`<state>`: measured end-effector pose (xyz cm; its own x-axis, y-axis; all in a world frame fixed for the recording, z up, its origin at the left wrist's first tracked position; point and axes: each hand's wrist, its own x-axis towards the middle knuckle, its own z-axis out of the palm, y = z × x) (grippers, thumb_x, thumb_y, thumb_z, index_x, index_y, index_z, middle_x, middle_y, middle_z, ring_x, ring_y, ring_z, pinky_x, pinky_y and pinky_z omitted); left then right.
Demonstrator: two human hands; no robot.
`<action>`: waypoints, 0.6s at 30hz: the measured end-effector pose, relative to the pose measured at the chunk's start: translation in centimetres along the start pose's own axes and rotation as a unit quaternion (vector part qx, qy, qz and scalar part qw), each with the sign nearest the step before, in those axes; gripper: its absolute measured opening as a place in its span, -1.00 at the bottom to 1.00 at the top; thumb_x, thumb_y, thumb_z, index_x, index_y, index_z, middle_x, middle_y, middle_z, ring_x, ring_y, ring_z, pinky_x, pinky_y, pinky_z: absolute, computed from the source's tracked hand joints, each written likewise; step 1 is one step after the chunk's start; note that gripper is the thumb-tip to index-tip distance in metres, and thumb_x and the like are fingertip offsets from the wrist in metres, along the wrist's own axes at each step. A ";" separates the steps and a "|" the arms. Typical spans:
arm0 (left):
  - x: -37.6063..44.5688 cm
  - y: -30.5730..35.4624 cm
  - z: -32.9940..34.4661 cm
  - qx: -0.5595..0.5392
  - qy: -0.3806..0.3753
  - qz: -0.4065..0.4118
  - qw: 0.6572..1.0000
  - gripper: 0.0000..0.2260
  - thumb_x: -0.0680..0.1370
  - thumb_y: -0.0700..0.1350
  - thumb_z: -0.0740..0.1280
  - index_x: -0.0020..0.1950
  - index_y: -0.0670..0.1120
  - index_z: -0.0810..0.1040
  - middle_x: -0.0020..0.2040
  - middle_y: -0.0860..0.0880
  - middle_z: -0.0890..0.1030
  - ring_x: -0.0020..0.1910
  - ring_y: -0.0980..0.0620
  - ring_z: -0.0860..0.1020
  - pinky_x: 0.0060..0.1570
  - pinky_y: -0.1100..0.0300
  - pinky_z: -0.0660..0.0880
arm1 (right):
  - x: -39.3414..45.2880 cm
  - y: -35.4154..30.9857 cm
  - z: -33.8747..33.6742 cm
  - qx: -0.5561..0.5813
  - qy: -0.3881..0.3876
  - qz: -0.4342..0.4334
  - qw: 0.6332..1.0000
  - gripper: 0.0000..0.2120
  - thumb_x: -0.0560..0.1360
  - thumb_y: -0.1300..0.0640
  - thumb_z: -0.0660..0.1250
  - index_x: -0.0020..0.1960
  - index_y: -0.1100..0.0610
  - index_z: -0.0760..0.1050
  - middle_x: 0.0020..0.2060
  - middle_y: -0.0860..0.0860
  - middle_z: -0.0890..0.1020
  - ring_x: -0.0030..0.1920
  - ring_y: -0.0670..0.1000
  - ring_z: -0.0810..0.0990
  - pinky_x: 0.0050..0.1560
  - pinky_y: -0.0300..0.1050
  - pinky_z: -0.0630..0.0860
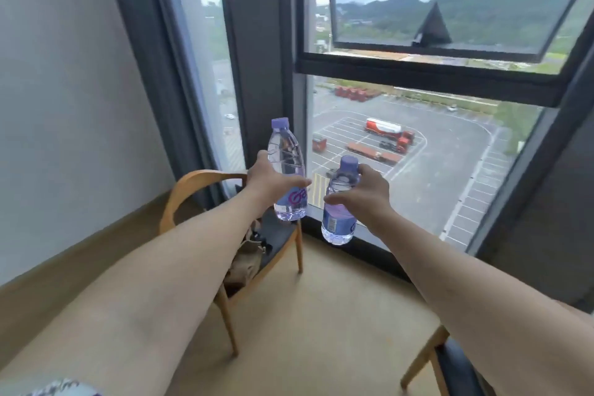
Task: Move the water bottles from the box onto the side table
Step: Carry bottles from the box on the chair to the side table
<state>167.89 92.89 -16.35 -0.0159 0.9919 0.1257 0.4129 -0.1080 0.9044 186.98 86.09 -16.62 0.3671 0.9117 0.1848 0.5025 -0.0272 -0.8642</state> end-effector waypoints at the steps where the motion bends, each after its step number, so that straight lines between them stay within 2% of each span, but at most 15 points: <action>1: 0.0 -0.9 -3.0 -0.005 0.025 -0.011 1.000 -0.17 0.05 0.18 0.68 0.19 0.02 0.38 0.04 0.04 0.60 0.04 0.00 0.60 0.09 -0.01 0.58 | -0.2 -1.7 2.4 0.003 -0.018 -0.014 1.000 -0.48 0.08 0.12 0.67 -0.02 0.04 0.54 -0.17 -0.08 0.63 -0.18 -0.06 0.59 -0.20 -0.18 0.48; 3: -0.1 -3.0 -8.7 -0.016 0.062 -0.026 0.998 -0.13 0.02 0.21 0.67 0.21 0.02 0.38 0.05 0.06 0.60 0.06 0.01 0.60 0.04 0.07 0.58 | -1.0 -5.2 7.4 0.007 -0.054 -0.040 0.998 -0.47 0.09 0.10 0.67 -0.01 0.06 0.55 -0.20 -0.11 0.62 -0.22 -0.12 0.58 -0.25 -0.20 0.49; 5: -0.6 -5.3 -14.5 -0.019 0.081 -0.034 0.996 -0.08 0.00 0.21 0.66 0.25 0.00 0.36 0.10 0.02 0.60 0.08 -0.02 0.61 0.06 0.04 0.58 | -2.2 -8.5 12.6 0.015 -0.089 -0.061 0.994 -0.50 0.09 0.10 0.67 -0.06 0.07 0.53 -0.21 -0.10 0.62 -0.19 -0.09 0.61 -0.25 -0.16 0.53; 7: -1.5 -7.9 -20.5 0.004 0.110 -0.041 0.993 -0.11 0.05 0.17 0.69 0.26 0.01 0.35 0.12 0.00 0.59 0.03 0.02 0.60 -0.01 0.06 0.59 | -4.0 -11.7 18.1 0.025 -0.119 -0.079 0.989 -0.53 0.10 0.09 0.67 -0.12 0.06 0.50 -0.21 -0.05 0.62 -0.19 -0.04 0.61 -0.29 -0.13 0.51; 9: -2.4 -10.6 -26.7 0.030 0.152 -0.051 0.987 -0.16 0.09 0.14 0.70 0.23 0.04 0.36 0.10 0.03 0.60 -0.02 0.07 0.59 -0.07 0.11 0.59 | -6.2 -15.0 23.5 0.036 -0.150 -0.095 0.983 -0.52 0.09 0.06 0.67 -0.11 0.06 0.50 -0.21 -0.04 0.61 -0.21 -0.07 0.58 -0.33 -0.15 0.44; 12: -4.3 -14.5 -35.7 0.062 0.205 -0.086 0.973 -0.14 0.08 0.15 0.69 0.25 0.00 0.38 0.15 0.00 0.59 0.09 -0.04 0.60 0.10 -0.02 0.59 | -9.8 -19.6 31.3 0.056 -0.204 -0.111 0.971 -0.48 0.09 0.04 0.68 -0.07 0.06 0.51 -0.20 -0.06 0.60 -0.19 -0.09 0.58 -0.27 -0.16 0.50; 14: -6.0 -16.9 -41.2 0.065 0.230 -0.108 0.965 -0.16 0.08 0.15 0.69 0.23 0.00 0.37 0.15 0.00 0.59 0.08 -0.04 0.60 0.10 -0.03 0.60 | -12.3 -22.6 36.3 0.069 -0.240 -0.118 0.961 -0.50 0.10 0.06 0.68 -0.10 0.02 0.48 -0.21 -0.07 0.60 -0.19 -0.10 0.58 -0.26 -0.17 0.51; 18: -9.8 -21.6 -50.9 0.057 0.303 -0.150 0.939 -0.19 0.05 0.13 0.69 0.16 0.00 0.38 0.07 0.01 0.60 0.04 -0.03 0.61 0.09 0.00 0.60 | -17.4 -28.2 45.7 0.074 -0.317 -0.145 0.934 -0.54 0.10 0.10 0.64 -0.07 0.02 0.53 -0.17 -0.10 0.62 -0.12 -0.03 0.64 -0.08 -0.05 0.62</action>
<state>112.74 82.09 -16.37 -0.6486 0.7527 0.1132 0.4017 0.2122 0.8908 130.65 89.72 -16.85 -0.3283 0.9331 0.1466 0.3782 0.2720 -0.8849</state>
